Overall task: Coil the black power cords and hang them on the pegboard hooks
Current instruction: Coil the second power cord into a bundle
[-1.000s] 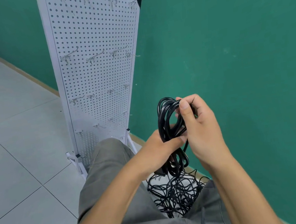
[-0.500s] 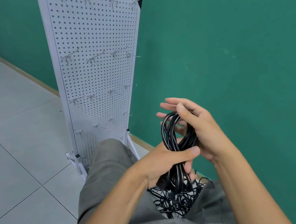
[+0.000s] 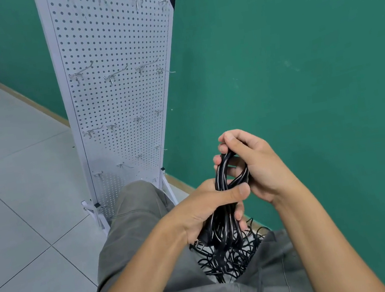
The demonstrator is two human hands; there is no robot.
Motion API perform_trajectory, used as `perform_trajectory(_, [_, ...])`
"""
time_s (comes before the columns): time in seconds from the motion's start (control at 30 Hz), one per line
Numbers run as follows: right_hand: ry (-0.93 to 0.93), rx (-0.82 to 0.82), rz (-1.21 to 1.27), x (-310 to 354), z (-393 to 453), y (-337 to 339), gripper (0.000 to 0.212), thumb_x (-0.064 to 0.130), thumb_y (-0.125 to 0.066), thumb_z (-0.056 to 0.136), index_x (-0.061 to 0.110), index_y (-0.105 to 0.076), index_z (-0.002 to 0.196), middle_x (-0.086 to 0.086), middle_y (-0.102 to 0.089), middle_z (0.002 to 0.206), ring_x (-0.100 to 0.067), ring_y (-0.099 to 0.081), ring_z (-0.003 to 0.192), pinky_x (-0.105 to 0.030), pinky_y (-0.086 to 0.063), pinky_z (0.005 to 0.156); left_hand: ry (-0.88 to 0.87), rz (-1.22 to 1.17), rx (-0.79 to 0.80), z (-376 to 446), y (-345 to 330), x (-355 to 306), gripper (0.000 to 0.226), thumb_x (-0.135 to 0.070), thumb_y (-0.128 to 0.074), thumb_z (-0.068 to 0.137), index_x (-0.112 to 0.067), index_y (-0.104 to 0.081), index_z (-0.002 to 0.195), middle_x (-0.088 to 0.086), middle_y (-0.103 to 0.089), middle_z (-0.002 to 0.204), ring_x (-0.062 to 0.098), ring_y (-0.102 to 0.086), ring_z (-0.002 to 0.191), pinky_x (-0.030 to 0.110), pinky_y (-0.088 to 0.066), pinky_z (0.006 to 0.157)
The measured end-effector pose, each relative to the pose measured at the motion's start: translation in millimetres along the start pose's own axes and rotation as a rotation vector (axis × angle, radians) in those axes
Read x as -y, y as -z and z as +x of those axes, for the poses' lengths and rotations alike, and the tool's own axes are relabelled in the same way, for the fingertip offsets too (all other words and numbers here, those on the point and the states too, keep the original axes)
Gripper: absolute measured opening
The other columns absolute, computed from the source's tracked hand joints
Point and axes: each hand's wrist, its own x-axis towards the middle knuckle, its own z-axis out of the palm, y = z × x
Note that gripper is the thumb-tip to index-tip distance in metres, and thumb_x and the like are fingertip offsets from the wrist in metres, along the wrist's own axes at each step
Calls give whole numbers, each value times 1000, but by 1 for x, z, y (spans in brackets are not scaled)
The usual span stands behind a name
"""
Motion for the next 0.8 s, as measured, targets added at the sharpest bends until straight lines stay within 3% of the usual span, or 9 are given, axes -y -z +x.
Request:
perform_trajectory(0.1, [19, -19, -77, 6, 4, 0, 19, 24, -55, 105, 9, -64, 97, -2, -55, 79, -21, -61, 69, -34, -57, 70, -59, 214, -107, 3, -8, -3, 34, -25, -86, 82, -13, -56, 75, 3, -55, 57, 20, -61, 54, 31, -54, 61])
perform_trajectory(0.23, [42, -2, -127, 7, 7, -7, 22, 28, -54, 104, 8, -65, 105, -3, -66, 83, -24, -73, 77, -32, -62, 73, -68, 202, -197, 1, -4, -4, 23, -21, -69, 98, -8, -63, 80, 5, -49, 52, 19, -56, 47, 50, -54, 75])
perform_trajectory(0.37, [10, 142, -21, 6, 12, -12, 54, 50, -43, 99, 11, -53, 134, -15, -73, 118, -31, -72, 108, -39, -60, 91, -129, 146, -240, -2, 0, -9, 26, -20, -61, 102, -7, -57, 80, 3, -45, 51, 18, -54, 45, 36, -55, 61])
perform_trajectory(0.43, [-73, 228, 33, -2, 10, -12, 72, 64, -29, 97, 11, -46, 143, -18, -70, 124, -33, -72, 95, -41, -60, 77, -172, 97, -297, -2, 4, -14, 31, -27, -60, 101, -6, -53, 79, 2, -47, 52, 18, -55, 47, 34, -56, 59])
perform_trajectory(0.5, [-160, 275, 14, -22, 5, -10, 84, 73, -19, 94, 11, -48, 143, -14, -69, 103, -29, -57, 73, -36, -55, 66, -218, 85, -392, -2, 13, -19, 37, -40, -60, 95, -7, -53, 79, 2, -50, 53, 20, -57, 49, 36, -55, 63])
perform_trajectory(0.57, [-206, 332, -55, -46, 1, -7, 90, 78, -13, 95, 9, -57, 133, -13, -59, 96, -30, -49, 88, -45, -49, 93, -261, 73, -500, -4, 21, -24, 40, -43, -58, 97, -10, -54, 75, 3, -52, 55, 24, -57, 51, 35, -51, 63])
perform_trajectory(0.63, [-233, 388, -139, -66, -4, -6, 95, 75, -5, 96, 7, -59, 135, -14, -66, 124, -28, -58, 120, -48, -37, 115, -303, 8, -586, -7, 26, -29, 36, -37, -56, 103, -13, -52, 78, 2, -52, 59, 24, -60, 53, 31, -52, 56])
perform_trajectory(0.7, [-254, 378, -232, -75, -7, -7, 94, 69, 1, 95, 11, -57, 140, -9, -68, 132, -21, -61, 128, -36, -39, 115, -324, -96, -663, -8, 30, -33, 32, -34, -56, 104, -12, -51, 81, 1, -51, 60, 22, -66, 57, 30, -55, 53])
perform_trajectory(0.8, [-243, 337, -360, -83, -10, -5, 91, 68, -3, 92, 14, -65, 130, -11, -75, 117, -26, -71, 110, -38, -47, 109, -368, -219, -796, -8, 38, -37, 38, -37, -59, 103, -13, -53, 74, 2, -52, 62, 23, -70, 62, 32, -56, 56])
